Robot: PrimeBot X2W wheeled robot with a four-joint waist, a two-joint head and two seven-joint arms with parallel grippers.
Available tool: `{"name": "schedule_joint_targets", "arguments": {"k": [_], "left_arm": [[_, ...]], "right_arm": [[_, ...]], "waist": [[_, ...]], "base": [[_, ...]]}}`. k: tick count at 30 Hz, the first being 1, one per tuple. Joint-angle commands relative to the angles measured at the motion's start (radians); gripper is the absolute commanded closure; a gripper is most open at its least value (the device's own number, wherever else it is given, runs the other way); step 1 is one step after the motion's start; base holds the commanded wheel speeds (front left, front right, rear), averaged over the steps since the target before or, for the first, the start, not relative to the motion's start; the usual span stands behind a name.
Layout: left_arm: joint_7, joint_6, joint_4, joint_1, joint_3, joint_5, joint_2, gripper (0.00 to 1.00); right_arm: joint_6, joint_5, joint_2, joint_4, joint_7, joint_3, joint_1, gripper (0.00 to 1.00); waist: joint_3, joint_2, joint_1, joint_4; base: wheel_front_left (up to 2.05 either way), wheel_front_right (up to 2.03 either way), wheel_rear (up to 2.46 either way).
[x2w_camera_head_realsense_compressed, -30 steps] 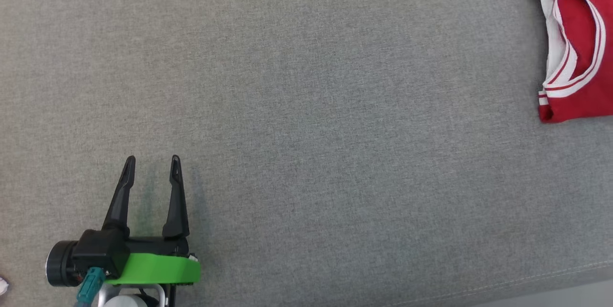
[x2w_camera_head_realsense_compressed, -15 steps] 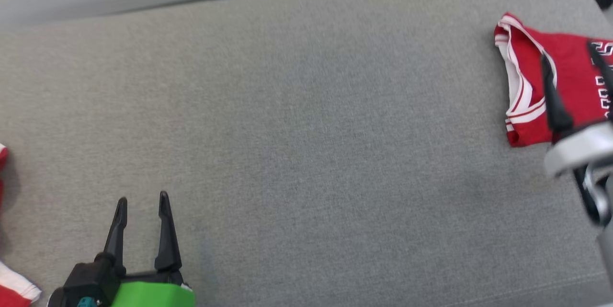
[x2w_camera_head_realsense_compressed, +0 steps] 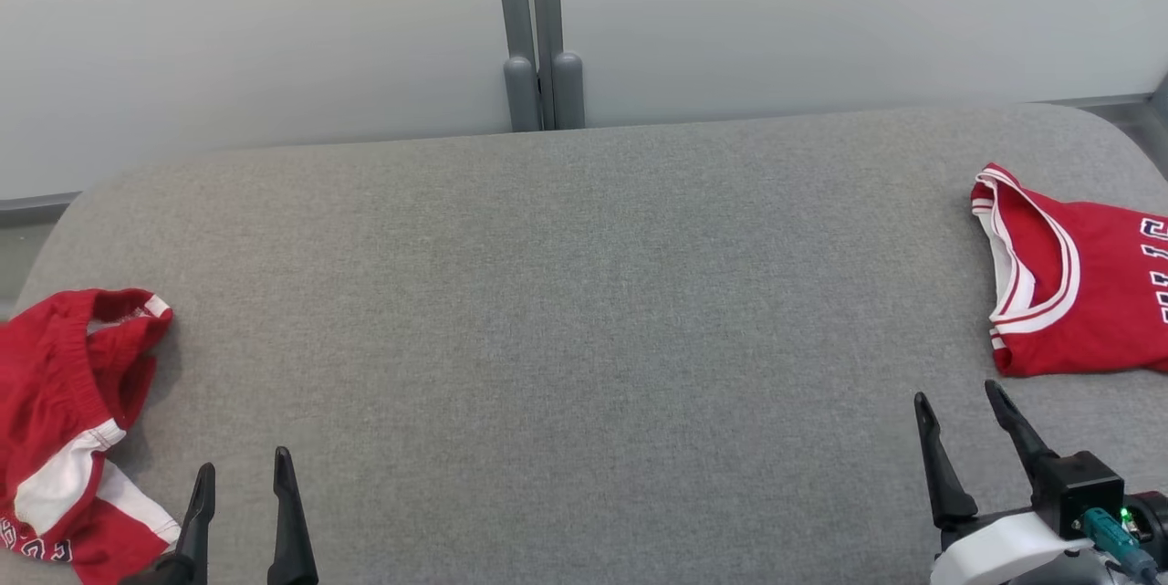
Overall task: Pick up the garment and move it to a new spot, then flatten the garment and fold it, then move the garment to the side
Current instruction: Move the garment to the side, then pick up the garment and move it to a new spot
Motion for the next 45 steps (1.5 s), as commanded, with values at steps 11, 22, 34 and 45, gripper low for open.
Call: {"name": "schedule_joint_targets", "arguments": {"k": [11, 22, 34, 45], "left_arm": [[0.000, -0.016, 0.006, -0.010, 0.000, 0.016, 0.003, 0.00], [0.000, -0.002, 0.006, -0.002, -0.025, 0.011, 0.003, 0.00], [0.000, -0.004, -0.014, 0.018, 0.040, -0.009, 0.003, 0.00], [0.006, -0.078, 0.159, -0.248, 0.078, -0.117, 0.013, 0.00]], "right_arm": [[-0.002, -0.020, 0.058, 0.003, -0.003, 0.000, 0.021, 0.00], [-0.002, 0.008, 0.071, -0.003, -0.003, 0.078, -0.013, 0.00], [-0.002, 0.023, 0.064, 0.018, -0.003, 0.115, -0.030, 0.00], [-0.002, 0.017, -0.039, 0.001, -0.003, 0.129, -0.148, 0.00]], "waist": [[-0.012, 0.0000, 0.0001, 0.001], [-0.010, 0.0000, 0.0001, 0.271], [-0.002, 0.0000, 0.0001, 0.391], [0.288, 0.0000, 0.0001, 0.260]], "base": [[0.00, 0.00, 0.00], [0.00, 0.00, 0.00], [0.00, 0.00, 0.00], [0.00, 0.00, 0.00]]}}
